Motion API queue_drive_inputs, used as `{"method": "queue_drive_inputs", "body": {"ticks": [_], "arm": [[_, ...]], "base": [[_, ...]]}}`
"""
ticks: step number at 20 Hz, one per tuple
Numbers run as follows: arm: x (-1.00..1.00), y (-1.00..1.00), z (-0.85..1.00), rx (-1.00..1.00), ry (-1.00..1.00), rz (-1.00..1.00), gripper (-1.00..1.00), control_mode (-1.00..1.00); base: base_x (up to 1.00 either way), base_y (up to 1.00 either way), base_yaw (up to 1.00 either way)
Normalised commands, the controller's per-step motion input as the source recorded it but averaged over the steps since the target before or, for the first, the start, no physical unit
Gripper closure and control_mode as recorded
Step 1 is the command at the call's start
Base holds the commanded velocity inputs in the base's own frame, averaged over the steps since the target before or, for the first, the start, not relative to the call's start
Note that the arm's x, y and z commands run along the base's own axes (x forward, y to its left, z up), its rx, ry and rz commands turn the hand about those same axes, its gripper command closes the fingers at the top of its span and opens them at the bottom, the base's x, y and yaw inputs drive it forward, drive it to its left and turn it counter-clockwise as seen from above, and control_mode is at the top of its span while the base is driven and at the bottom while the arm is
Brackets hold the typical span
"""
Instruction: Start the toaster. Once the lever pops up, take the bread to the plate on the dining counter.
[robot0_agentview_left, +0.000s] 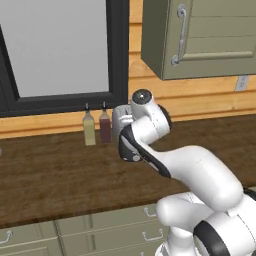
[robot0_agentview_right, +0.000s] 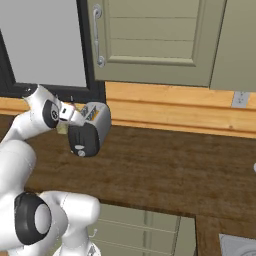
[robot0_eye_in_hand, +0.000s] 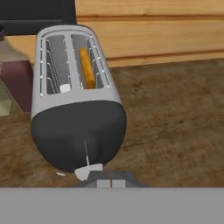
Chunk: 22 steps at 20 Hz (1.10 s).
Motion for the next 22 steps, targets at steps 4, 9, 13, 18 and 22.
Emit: {"method": "queue_drive_inputs", "body": {"ticks": [4,9,13,18,22], "arm": [[0.19,0.00,0.53,0.08,0.19,0.00,1.00,-1.00],[0.03,0.00,0.15,0.05,0.07,0.00,-1.00,-1.00],[0.00,0.00,-0.27,0.00,-0.17,0.00,-1.00,-1.00],[0.00,-0.07,-0.10,0.00,-0.17,0.00,-1.00,-1.00],[0.00,-0.17,0.00,0.00,-0.03,0.00,-1.00,-1.00]], "base": [[0.00,0.00,0.00],[0.00,0.00,0.00],[0.00,0.00,0.00],[0.00,0.00,0.00],[0.00,0.00,0.00]]}}
